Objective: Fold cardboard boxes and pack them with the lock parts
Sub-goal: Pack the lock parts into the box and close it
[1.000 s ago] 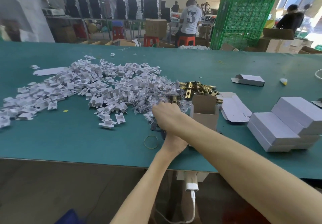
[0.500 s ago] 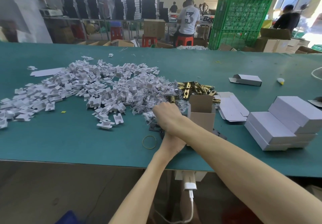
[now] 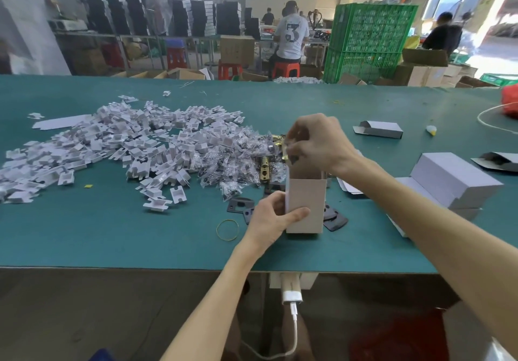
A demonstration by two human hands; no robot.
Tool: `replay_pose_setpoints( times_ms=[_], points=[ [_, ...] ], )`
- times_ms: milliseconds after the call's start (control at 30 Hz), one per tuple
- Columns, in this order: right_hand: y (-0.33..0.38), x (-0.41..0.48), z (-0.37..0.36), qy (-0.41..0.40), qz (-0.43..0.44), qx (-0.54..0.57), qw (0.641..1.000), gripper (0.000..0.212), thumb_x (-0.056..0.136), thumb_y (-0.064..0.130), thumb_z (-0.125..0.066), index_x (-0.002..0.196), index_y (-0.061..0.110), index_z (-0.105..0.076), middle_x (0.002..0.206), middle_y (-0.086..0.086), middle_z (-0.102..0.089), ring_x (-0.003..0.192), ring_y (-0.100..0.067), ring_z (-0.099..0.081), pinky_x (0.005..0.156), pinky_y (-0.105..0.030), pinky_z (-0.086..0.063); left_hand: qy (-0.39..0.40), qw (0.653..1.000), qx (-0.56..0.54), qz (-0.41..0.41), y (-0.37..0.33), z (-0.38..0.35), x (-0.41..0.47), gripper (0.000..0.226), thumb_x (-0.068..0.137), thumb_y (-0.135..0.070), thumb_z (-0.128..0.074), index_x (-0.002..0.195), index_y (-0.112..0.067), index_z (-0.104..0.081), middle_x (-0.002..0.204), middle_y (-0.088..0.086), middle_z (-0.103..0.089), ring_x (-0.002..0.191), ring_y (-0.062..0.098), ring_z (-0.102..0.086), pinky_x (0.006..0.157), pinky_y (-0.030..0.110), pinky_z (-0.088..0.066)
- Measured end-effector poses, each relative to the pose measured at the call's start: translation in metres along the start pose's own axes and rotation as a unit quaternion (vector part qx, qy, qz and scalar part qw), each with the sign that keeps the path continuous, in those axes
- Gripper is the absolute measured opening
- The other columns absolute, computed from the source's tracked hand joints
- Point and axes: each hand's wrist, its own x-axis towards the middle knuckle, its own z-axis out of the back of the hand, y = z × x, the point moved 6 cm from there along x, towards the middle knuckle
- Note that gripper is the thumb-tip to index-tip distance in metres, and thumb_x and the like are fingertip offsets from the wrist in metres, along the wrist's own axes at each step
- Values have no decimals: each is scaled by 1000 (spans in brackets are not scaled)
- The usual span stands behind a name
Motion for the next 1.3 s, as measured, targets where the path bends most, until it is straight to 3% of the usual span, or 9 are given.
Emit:
replay_pose_setpoints(
  times_ms=[133, 333, 433, 600, 733, 800, 1033, 1200, 1300],
  points=[
    [-24, -14, 5, 13, -15, -12, 1000, 14, 83, 8, -81, 96, 8, -75, 84, -5, -73, 80, -20, -69, 81, -40, -58, 1, 1000, -9, -4, -1, 0, -1, 45, 81, -31, -88, 119, -19, -68, 114, -5, -78, 106, 12, -74, 89, 30, -61],
    [-28, -32, -1, 15, 49, -105, 993, 20, 94, 11, -66, 113, 19, -64, 91, 1, -66, 82, -24, -62, 65, -33, -39, 2, 1000, -16, -5, -1, 0, 0, 44, 82, -31, -87, 120, -19, -67, 114, -6, -78, 106, 11, -74, 87, 27, -60],
    [-25, -35, -3, 17, 68, -165, 984, 13, 99, 21, -63, 111, 21, -68, 109, -2, -56, 87, -28, -59, 67, -28, -28, 1, 1000, -24, -3, 0, 0, 0, 47, 82, -31, -87, 123, -16, -67, 115, -5, -78, 107, 12, -74, 91, 30, -60],
    [-21, -38, -9, 27, 91, -230, 969, 13, 100, 28, -61, 106, 25, -72, 112, 4, -63, 99, -20, -57, 73, -25, -19, -1, 1000, -25, 0, 1, -1, 1, 47, 83, -29, -86, 123, -15, -67, 114, -3, -78, 107, 14, -74, 94, 32, -60],
    [-27, -36, -21, 120, 66, -262, 955, 37, 107, 41, -42, 97, 17, -68, 108, 1, -65, 108, -22, -51, 86, -37, -40, -7, 1000, -19, 1, 0, 0, -1, 43, 84, -29, -86, 120, -15, -68, 113, -2, -78, 106, 14, -74, 93, 33, -60],
    [-32, -38, -27, 156, 52, -279, 946, 41, 107, 46, -40, 90, 17, -64, 103, 1, -65, 113, -24, -47, 95, -42, -40, -7, 1000, -18, 1, 0, 0, -1, 43, 84, -30, -86, 120, -14, -68, 112, -1, -78, 106, 14, -74, 94, 34, -60],
    [-43, -42, -31, 184, -7, -186, 965, 44, 100, 53, -52, 103, 13, -71, 104, -3, -66, 121, -24, -39, 102, -47, -38, -4, 999, -37, -6, -5, -1, -3, 50, 81, -35, -86, 121, -14, -68, 112, -3, -78, 106, 12, -74, 88, 27, -59],
    [-56, -53, -21, -22, 33, -40, 998, 41, 90, 21, -75, 124, 9, -54, 122, -7, -48, 114, -24, -51, 99, -36, -45, 14, 997, -69, -37, -14, -2, -7, 50, 91, -25, -81, 136, -26, -61, 117, 0, -78, 109, 16, -73, 86, 26, -58],
    [-82, -67, -40, -12, -69, 125, 990, 63, 92, 20, -73, 145, 14, -38, 125, -8, -51, 101, -21, -64, 89, -39, -57, 10, 996, -75, -49, -17, -2, -7, 76, 93, -23, -78, 157, -36, -39, 115, 3, -78, 109, 19, -74, 85, 26, -59]
  ],
)
